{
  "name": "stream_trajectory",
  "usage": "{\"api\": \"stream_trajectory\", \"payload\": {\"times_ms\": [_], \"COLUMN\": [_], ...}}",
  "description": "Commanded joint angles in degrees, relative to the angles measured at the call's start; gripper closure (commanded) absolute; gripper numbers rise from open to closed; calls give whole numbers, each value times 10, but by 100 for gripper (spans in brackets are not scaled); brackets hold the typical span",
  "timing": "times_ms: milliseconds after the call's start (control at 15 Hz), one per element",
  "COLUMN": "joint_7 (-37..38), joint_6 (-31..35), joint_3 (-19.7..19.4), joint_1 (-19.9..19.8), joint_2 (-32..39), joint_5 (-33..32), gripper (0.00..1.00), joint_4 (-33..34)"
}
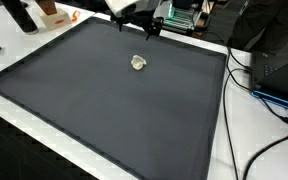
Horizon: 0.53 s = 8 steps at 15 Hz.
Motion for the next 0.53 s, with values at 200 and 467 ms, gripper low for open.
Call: {"api": "stream_trajectory", "payload": {"times_ms": [200, 467], "joint_7": [-109, -156], "joint_6": [92, 106], "joint_3": [22, 22], "joint_1": [-54, -67], "joint_2": [-98, -124], "joint_5": [65, 96], "gripper": [0, 0], "joint_4": [-109, -134]}}
